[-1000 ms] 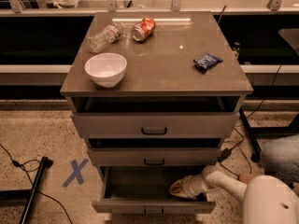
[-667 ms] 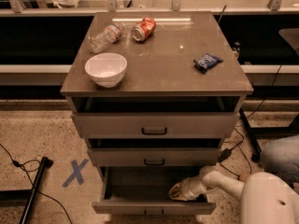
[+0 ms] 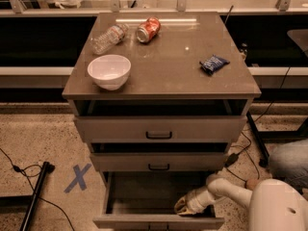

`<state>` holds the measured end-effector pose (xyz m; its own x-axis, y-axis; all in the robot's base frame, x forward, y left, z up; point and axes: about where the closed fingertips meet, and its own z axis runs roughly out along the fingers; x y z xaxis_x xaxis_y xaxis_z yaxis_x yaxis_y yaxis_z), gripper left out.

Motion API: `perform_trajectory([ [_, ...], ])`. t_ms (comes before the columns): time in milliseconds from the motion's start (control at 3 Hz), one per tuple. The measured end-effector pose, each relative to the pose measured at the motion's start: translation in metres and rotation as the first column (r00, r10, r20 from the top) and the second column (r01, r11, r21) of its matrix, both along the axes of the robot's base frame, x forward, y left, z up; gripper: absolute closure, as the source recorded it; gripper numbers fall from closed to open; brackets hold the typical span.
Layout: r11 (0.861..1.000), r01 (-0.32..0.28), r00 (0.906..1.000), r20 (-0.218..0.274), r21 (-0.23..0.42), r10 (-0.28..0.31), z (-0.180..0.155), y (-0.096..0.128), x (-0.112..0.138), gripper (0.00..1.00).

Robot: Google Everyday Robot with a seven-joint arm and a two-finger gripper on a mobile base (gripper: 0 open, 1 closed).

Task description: Open bottom drawer

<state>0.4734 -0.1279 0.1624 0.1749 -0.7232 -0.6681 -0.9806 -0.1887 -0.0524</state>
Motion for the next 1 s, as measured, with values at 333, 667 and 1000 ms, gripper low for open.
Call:
perform_trajectory([
  [333, 0.995, -0.039, 0.9992, -0.006, 0.087, 0.04, 0.018, -0.001, -0.024, 1.0],
  [667, 0.99, -0.069, 0.9976, 0.002, 0.126, 0.07, 0.034, 0.002, -0.035, 1.0],
  [1000, 0.959, -0.042, 0.9971, 0.072, 0.282, 0.023, 0.082, 0.002, -0.033, 1.0],
])
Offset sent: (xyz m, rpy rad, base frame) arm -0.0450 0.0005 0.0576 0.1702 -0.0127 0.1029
